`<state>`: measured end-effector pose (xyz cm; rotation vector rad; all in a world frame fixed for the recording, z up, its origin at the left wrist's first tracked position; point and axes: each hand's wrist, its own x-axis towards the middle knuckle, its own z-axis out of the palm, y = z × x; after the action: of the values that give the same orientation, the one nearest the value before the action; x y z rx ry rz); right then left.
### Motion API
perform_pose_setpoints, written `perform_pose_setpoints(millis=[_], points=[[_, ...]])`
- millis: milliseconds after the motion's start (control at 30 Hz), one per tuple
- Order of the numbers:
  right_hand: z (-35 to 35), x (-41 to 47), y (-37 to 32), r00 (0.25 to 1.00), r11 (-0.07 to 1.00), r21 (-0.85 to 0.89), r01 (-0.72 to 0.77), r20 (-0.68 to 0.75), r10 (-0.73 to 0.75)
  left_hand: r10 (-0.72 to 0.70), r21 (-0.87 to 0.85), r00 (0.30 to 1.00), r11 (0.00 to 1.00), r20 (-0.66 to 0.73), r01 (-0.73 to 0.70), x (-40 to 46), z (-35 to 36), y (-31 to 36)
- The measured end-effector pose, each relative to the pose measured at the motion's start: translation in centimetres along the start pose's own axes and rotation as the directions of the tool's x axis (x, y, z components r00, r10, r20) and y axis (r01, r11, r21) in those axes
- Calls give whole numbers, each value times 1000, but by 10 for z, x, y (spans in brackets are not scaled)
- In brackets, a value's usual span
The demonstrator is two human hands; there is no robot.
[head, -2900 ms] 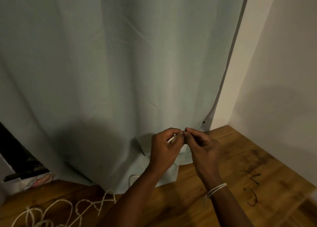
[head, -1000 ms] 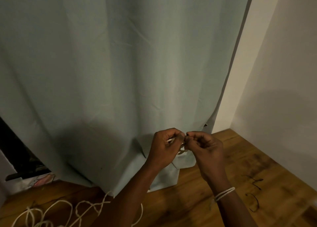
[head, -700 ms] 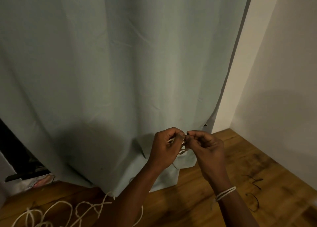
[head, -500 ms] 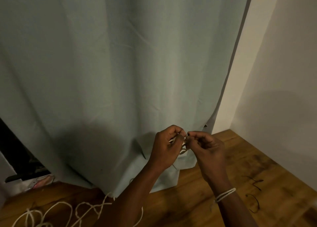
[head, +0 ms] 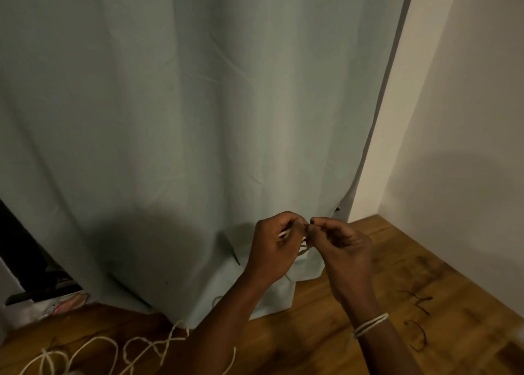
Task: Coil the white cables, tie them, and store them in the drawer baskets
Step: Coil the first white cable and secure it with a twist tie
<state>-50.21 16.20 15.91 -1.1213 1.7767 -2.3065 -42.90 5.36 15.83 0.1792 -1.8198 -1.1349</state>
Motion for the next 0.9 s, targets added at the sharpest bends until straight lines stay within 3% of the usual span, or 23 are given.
perform_pose_setpoints(millis=[900], points=[[-4, -5, -8, 989, 989, -92, 116, -85, -124, 59, 78, 998, 995, -24, -57, -1, 4, 13]])
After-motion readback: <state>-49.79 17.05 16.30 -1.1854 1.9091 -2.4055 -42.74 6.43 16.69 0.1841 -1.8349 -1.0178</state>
